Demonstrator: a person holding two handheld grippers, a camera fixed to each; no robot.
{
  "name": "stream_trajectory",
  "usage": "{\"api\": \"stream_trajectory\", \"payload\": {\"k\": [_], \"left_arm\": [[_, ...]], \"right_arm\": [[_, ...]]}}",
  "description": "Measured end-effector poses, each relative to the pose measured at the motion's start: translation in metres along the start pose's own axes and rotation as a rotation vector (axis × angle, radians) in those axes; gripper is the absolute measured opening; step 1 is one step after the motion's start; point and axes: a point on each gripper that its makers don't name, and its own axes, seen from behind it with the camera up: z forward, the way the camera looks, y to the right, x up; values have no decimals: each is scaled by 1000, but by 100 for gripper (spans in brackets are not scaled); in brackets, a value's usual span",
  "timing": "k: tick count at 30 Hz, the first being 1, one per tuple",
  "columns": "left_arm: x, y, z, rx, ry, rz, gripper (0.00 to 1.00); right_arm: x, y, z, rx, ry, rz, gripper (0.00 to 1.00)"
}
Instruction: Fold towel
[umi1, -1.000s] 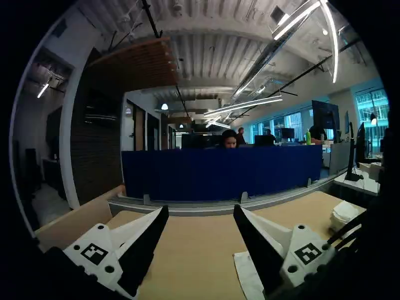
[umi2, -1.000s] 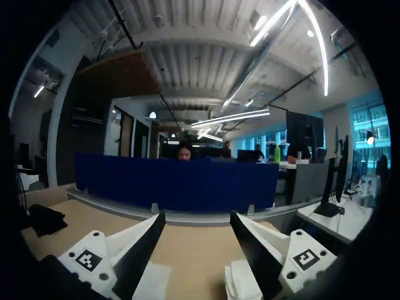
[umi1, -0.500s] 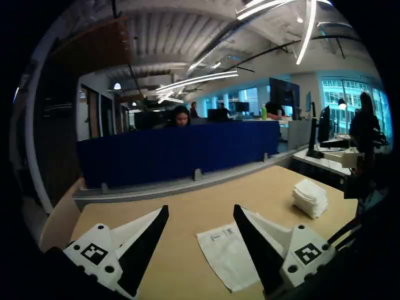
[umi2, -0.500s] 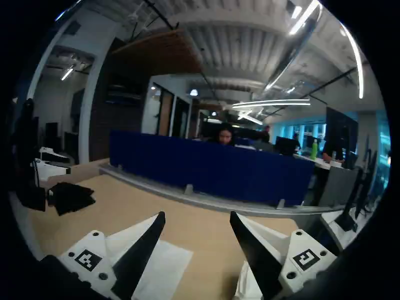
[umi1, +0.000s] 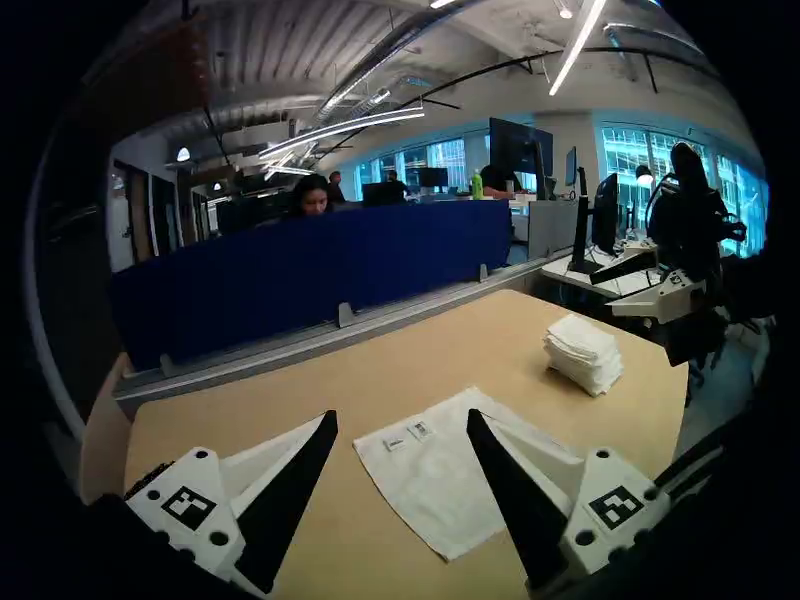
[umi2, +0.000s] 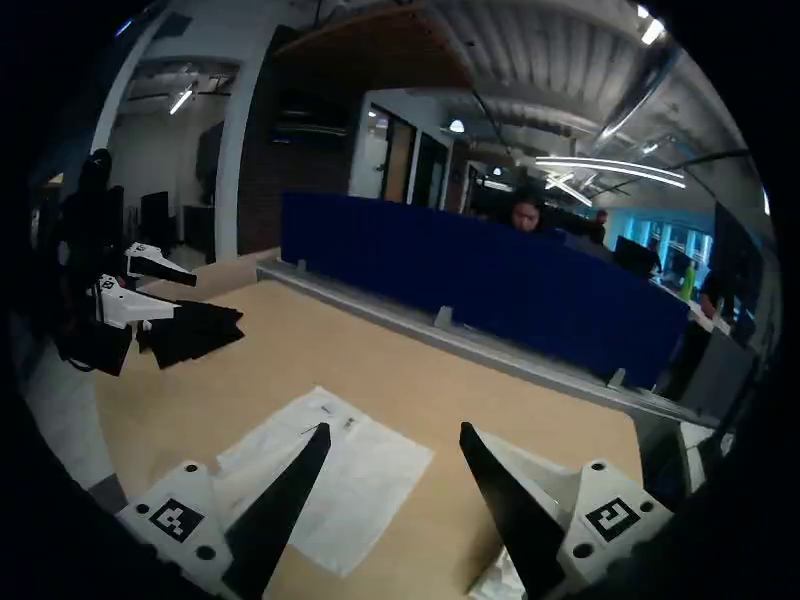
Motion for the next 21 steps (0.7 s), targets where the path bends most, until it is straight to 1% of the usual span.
{"api": "stream_trajectory", "payload": {"k": [5, 10, 14, 21], "left_arm": [[-32, 7, 14, -23, -49, -7, 96], [-67, 17, 27, -50, -87, -2, 96], [-106, 25, 38, -67, -135, 2, 96], [-171, 43, 50, -106, -231, 13, 96]], "right_arm": [[-26, -6, 10, 18, -36, -9, 100], [-60, -11, 24, 31, -74, -1, 100], [-95, -18, 36, 47, -109, 13, 100], [-154, -34, 53, 74, -184, 14, 100]]}}
